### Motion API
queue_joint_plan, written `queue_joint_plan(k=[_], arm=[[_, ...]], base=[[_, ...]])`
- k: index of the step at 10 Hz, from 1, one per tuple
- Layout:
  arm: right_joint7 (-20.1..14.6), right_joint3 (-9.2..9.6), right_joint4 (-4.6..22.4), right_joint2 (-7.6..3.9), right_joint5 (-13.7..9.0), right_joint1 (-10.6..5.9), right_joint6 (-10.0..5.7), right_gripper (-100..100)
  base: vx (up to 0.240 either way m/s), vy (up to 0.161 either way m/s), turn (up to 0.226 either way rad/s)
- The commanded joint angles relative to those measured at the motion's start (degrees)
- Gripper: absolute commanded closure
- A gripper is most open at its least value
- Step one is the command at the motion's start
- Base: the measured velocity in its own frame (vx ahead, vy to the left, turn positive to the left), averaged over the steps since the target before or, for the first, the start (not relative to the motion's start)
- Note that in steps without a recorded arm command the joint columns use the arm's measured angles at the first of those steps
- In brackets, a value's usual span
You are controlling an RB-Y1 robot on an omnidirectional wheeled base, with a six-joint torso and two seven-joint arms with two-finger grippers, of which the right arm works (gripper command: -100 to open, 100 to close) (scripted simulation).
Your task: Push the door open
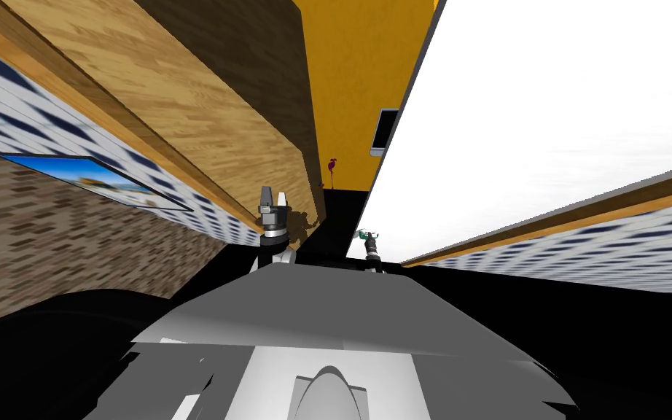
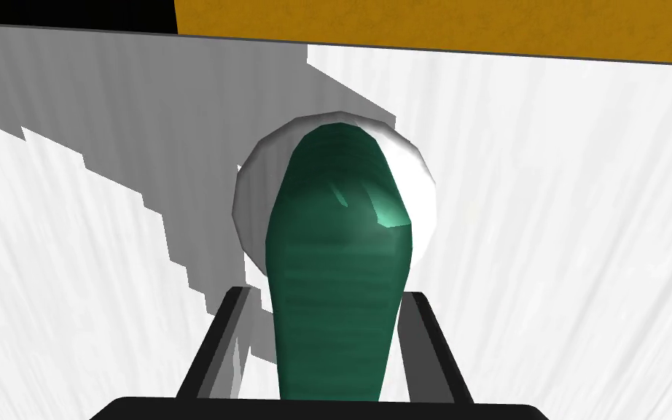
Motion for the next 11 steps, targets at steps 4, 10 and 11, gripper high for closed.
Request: queue_joint_plan(k=[4, 10, 11], arm=[[0.0, 0.00, 0.0, -0.02, 0.0, 0.04, 0.01, 100], [1.2, -2.36, 0.3, -1.66, -1.0, -0.68, 0.22, 100], [1.4, -2.88, 0.4, -1.88, -1.2, -0.80, 0.24, 100]], base=[[-0.009, -0.003, 0.005], [0.123, 0.027, -0.039], [0.184, 0.011, -0.072]])
